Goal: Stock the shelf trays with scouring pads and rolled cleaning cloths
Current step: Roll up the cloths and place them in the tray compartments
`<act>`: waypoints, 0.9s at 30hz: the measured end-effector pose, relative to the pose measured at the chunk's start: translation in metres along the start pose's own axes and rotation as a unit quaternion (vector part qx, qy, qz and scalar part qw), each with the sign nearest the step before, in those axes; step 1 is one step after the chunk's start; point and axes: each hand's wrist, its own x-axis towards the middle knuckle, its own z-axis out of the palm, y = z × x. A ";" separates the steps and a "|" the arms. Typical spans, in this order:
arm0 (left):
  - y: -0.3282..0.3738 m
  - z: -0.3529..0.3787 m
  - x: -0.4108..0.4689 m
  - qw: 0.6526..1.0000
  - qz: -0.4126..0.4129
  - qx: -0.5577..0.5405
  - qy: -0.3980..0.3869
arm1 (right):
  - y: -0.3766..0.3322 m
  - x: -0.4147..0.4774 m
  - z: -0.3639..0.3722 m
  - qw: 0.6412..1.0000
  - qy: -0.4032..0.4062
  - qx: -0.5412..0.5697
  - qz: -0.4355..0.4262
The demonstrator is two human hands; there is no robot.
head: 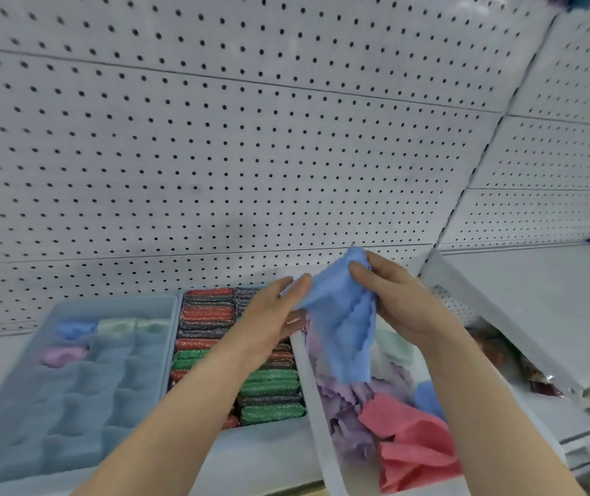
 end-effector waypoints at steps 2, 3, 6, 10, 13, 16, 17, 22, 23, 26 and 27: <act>0.011 -0.003 0.002 0.997 0.014 -0.079 0.009 | -0.001 -0.002 0.005 0.999 -0.038 0.015 0.010; 0.016 -0.005 0.002 0.995 0.028 -0.085 0.032 | -0.002 -0.004 0.007 0.998 -0.055 0.004 0.014; 0.034 -0.011 -0.004 0.987 0.113 0.011 0.110 | -0.008 0.000 0.015 0.996 -0.075 -0.047 -0.005; 0.066 -0.017 -0.025 0.962 0.228 0.085 0.123 | -0.033 0.011 0.034 0.997 -0.037 -0.023 -0.070; 0.091 -0.023 -0.043 0.945 0.270 0.125 0.138 | -0.059 0.017 0.051 0.991 0.003 0.001 -0.132; 0.111 -0.032 -0.057 0.936 0.284 0.114 0.175 | -0.078 0.023 0.066 0.982 0.028 -0.019 -0.188; 0.116 -0.036 -0.061 0.934 0.289 0.103 0.185 | -0.083 0.025 0.071 0.978 0.027 -0.037 -0.202; 0.133 -0.055 -0.072 0.919 0.309 0.103 0.224 | -0.098 0.032 0.090 0.962 0.010 -0.117 -0.246; 0.135 -0.059 -0.074 0.918 0.312 0.101 0.223 | -0.101 0.034 0.092 0.959 0.007 -0.132 -0.250; 0.141 -0.072 -0.079 0.912 0.326 0.099 0.228 | -0.111 0.037 0.098 0.955 -0.028 -0.165 -0.244; 0.143 -0.076 -0.081 0.912 0.328 0.095 0.228 | -0.115 0.036 0.099 0.956 -0.050 -0.164 -0.236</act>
